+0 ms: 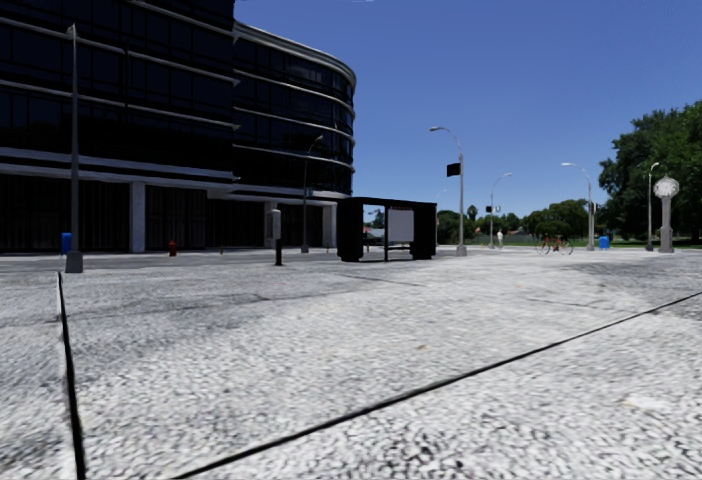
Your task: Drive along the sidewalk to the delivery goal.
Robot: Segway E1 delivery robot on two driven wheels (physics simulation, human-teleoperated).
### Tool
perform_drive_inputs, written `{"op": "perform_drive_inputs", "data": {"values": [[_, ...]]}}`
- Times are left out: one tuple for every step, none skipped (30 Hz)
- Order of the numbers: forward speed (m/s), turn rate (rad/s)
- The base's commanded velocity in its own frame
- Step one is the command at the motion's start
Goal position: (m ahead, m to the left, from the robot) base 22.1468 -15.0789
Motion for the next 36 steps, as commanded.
{"op": "perform_drive_inputs", "data": {"values": [[2.00, -1.16], [2.00, -1.16], [2.00, -1.16], [2.00, -1.16], [2.00, -1.16], [2.00, -1.16], [2.00, -1.16], [2.00, -1.16], [2.00, -1.16], [2.00, -1.13], [2.00, -1.05], [2.00, -1.00], [2.00, -1.00], [2.00, -0.99], [2.00, -0.98], [2.00, -0.98], [2.00, -0.55], [2.00, -0.05], [2.00, 0.00], [2.00, 0.00], [2.00, 0.00], [2.00, 0.00], [2.00, 0.00], [2.00, 0.00], [2.00, 0.00], [2.00, 0.00], [2.00, 0.00], [2.00, 0.00], [2.00, 0.00], [2.00, 0.00], [2.00, 0.00], [2.00, 0.00], [2.00, 0.00], [2.00, 0.00], [2.00, 0.00], [2.00, 0.00]]}}
